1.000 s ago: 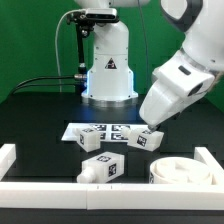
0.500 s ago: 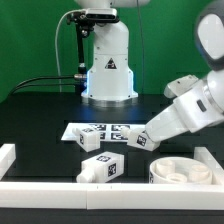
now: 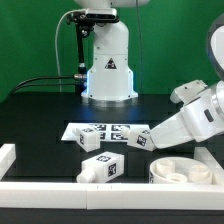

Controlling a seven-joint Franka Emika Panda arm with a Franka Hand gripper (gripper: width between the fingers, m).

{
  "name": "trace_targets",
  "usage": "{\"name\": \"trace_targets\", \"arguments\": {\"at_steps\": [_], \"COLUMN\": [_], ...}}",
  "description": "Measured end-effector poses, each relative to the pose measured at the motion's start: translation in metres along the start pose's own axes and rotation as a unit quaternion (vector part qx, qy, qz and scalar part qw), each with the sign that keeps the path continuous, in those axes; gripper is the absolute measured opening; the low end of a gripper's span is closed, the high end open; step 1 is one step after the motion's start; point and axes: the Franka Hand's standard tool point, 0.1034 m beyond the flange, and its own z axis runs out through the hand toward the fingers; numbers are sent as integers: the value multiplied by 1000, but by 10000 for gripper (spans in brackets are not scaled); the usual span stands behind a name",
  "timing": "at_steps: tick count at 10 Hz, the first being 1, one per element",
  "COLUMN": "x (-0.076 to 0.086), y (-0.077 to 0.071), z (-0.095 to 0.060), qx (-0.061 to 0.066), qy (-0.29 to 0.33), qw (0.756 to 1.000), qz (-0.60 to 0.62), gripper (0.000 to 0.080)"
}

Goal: Assemble stool

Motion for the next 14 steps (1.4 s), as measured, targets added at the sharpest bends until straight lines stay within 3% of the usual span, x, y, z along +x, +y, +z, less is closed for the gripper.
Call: {"name": "trace_targets", "arguments": {"at_steps": [3,6,8,9,10,11,14], "x": [-5,-4,-4,-4,-4,-8,-31], "y": [22,21,21,21,21,19,28], "z": [22,24,24,24,23,18,-33], "qx": [7,6,6,6,5,7,19], "qy": [5,5,5,4,4,-5,-9], "qw": [999,999,999,999,999,999,1000], "qz": [-35,-36,-36,-36,-36,-33,22], "gripper": [649,649,387,338,338,338,338]}}
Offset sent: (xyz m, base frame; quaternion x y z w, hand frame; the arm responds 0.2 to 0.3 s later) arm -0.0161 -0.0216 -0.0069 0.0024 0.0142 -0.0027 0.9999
